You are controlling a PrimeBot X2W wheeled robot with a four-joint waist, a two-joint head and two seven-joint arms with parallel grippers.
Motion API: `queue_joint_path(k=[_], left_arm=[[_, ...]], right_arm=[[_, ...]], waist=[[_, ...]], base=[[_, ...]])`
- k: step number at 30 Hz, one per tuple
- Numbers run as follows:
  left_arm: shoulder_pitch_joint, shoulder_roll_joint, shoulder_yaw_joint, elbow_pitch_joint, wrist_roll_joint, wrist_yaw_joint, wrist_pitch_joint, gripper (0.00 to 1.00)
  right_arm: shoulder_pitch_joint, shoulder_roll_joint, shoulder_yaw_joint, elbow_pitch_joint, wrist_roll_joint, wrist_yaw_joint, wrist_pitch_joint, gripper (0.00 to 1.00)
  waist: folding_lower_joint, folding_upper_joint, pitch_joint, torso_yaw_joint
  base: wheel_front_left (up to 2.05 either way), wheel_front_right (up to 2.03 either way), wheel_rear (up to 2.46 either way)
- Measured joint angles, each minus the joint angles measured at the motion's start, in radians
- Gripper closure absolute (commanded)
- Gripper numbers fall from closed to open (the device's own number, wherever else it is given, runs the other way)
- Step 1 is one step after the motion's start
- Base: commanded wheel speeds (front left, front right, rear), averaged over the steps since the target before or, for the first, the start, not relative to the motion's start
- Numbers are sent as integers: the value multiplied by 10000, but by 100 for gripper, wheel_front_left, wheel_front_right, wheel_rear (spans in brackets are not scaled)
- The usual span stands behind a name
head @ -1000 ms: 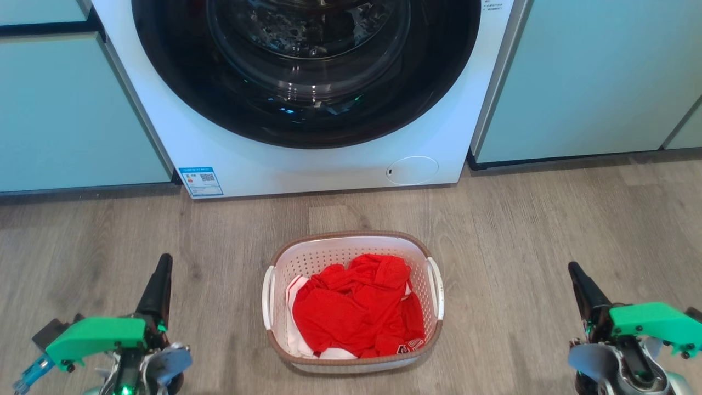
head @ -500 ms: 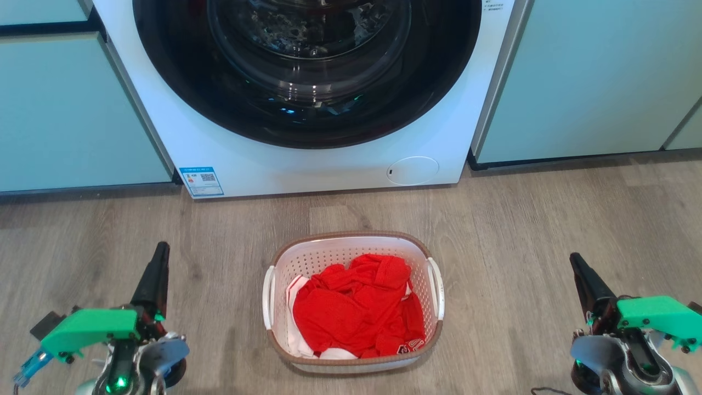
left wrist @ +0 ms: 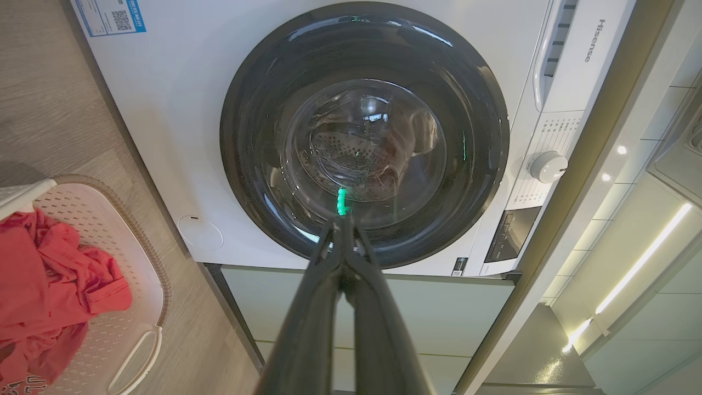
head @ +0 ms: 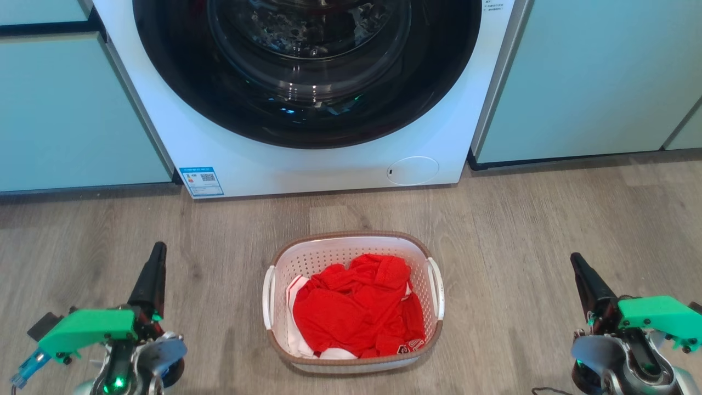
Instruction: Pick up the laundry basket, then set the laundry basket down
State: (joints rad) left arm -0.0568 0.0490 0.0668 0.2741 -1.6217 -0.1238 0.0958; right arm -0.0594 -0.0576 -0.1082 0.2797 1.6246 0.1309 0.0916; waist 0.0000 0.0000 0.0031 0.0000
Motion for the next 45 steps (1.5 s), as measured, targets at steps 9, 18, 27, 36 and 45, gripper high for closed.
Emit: queue_joint_path(k=[9,18,27,36,45], left_arm=[[-1,-4,15,0,2,0,10,100],[-1,-8,29,0,4,0,12,100],[-1,-10,44,0,13,0,13,100],[-1,-12,56,0,13,0,17,100],[-2,-15,61,0,15,0,88,100]], right_arm=[[0,0,-36,0,0,0,10,100],[0,4,-59,0,0,0,38,100],[0,10,-100,0,0,0,38,100],[0,27,-119,0,-40,0,40,100],[0,73,-134,0,-40,0,42,100]], waist=[[0,0,0,0],[0,0,0,0],[0,0,0,0],[0,0,0,-1],[0,0,-1,-1]], base=[[0,0,0],[0,0,0],[0,0,0],[0,0,0],[0,0,0]])
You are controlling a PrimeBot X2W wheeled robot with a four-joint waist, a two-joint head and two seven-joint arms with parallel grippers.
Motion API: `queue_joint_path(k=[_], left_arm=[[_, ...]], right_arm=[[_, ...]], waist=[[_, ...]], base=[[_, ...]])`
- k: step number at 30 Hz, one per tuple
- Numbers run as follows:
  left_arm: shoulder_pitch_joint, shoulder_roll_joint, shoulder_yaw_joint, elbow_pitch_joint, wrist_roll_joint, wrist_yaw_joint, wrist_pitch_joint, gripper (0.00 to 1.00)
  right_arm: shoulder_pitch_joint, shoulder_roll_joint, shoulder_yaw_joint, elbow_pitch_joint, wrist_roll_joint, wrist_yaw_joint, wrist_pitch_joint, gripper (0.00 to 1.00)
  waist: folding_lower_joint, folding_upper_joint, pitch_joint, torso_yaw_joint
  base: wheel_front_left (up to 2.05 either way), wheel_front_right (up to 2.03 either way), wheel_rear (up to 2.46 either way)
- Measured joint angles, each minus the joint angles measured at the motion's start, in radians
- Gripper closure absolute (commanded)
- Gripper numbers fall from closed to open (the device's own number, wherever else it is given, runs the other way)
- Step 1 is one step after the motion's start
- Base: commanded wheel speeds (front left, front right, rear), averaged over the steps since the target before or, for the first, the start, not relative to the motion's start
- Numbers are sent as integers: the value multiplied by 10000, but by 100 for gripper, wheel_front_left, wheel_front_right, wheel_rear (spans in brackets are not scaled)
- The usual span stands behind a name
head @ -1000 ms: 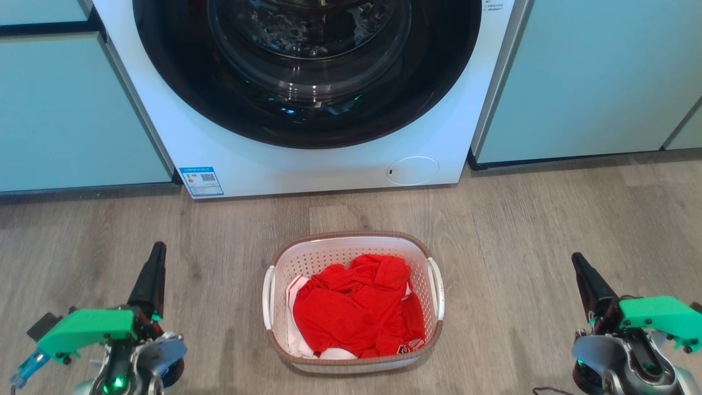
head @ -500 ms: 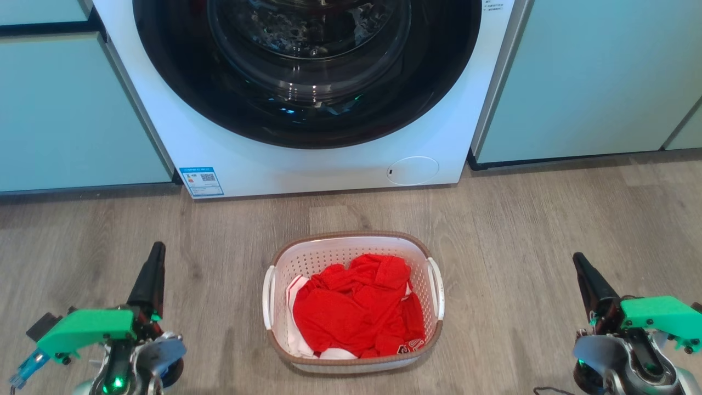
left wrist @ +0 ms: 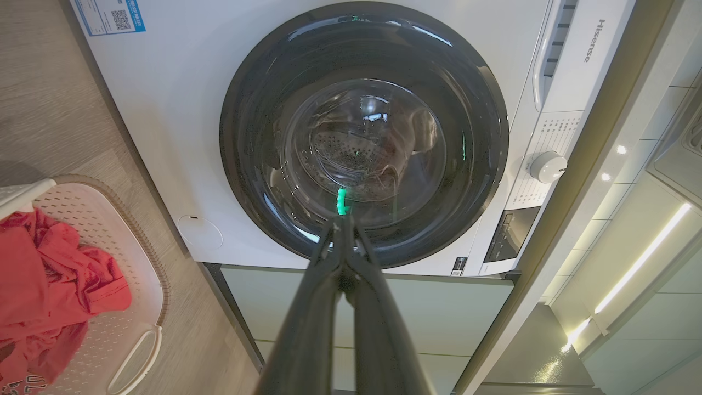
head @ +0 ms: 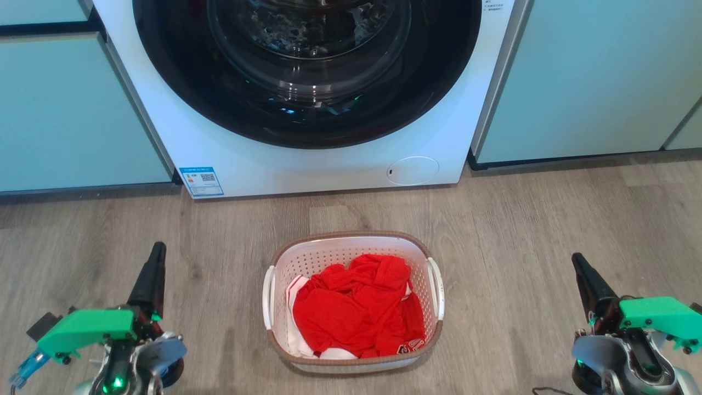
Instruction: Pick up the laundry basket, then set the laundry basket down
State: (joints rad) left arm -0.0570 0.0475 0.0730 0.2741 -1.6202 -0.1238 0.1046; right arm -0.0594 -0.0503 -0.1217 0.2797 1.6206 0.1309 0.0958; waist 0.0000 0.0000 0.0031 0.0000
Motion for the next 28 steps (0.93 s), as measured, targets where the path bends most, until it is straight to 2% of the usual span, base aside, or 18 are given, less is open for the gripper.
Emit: queue_joint_path(k=[28], left_arm=[[0,-10,15,2,0,0,0,100]], right_arm=[[0,12,-38,0,-2,0,12,100]], waist=[[0,0,0,0]], base=[[0,0,0]])
